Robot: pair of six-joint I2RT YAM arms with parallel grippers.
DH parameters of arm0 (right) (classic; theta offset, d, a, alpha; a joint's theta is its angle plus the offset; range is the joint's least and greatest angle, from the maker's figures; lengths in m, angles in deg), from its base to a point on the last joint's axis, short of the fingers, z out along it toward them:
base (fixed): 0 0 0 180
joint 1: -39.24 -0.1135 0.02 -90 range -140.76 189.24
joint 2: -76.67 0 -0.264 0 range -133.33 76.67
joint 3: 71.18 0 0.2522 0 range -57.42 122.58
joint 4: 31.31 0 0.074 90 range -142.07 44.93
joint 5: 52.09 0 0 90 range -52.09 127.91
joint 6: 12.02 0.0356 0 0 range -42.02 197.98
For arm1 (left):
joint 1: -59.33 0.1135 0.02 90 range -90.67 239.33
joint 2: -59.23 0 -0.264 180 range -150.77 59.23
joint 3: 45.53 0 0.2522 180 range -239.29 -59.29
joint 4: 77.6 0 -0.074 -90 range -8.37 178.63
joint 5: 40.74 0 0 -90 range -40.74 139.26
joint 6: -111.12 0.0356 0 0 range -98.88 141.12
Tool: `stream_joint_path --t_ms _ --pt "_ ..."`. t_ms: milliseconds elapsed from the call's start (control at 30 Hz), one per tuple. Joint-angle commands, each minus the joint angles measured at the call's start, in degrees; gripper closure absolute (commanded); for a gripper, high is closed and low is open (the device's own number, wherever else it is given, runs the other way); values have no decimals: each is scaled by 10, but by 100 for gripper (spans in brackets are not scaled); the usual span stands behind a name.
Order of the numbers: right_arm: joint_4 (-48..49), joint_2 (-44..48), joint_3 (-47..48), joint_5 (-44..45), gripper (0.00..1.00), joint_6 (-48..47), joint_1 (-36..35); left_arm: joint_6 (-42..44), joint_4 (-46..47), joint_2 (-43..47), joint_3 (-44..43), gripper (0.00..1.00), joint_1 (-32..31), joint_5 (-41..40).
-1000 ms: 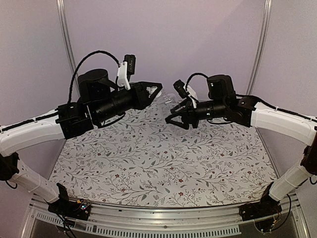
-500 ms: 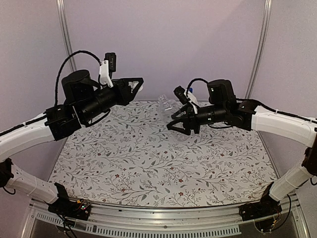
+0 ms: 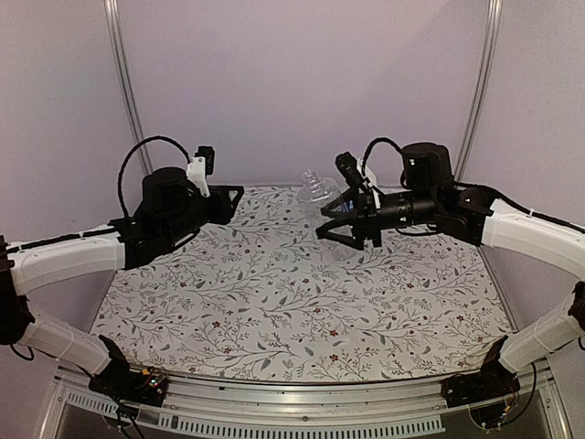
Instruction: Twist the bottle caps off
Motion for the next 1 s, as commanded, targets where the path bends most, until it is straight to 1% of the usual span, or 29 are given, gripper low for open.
stream_joint_path --t_ms 0,67,333,533,700,967 --pt "20 18 -11 -6 39 1 0 9 62 -52 34 94 24 13" --pt "22 20 -14 -4 39 3 0 9 79 -83 44 92 29 19" --pt "22 24 -22 5 39 5 1 9 119 -216 45 89 54 60" --pt "25 17 -27 1 39 3 1 18 123 -289 34 87 58 70" --pt "32 13 -30 -2 39 6 1 21 105 -329 19 85 61 73" --pt "33 14 -37 -2 39 6 1 20 90 -360 18 83 61 73"
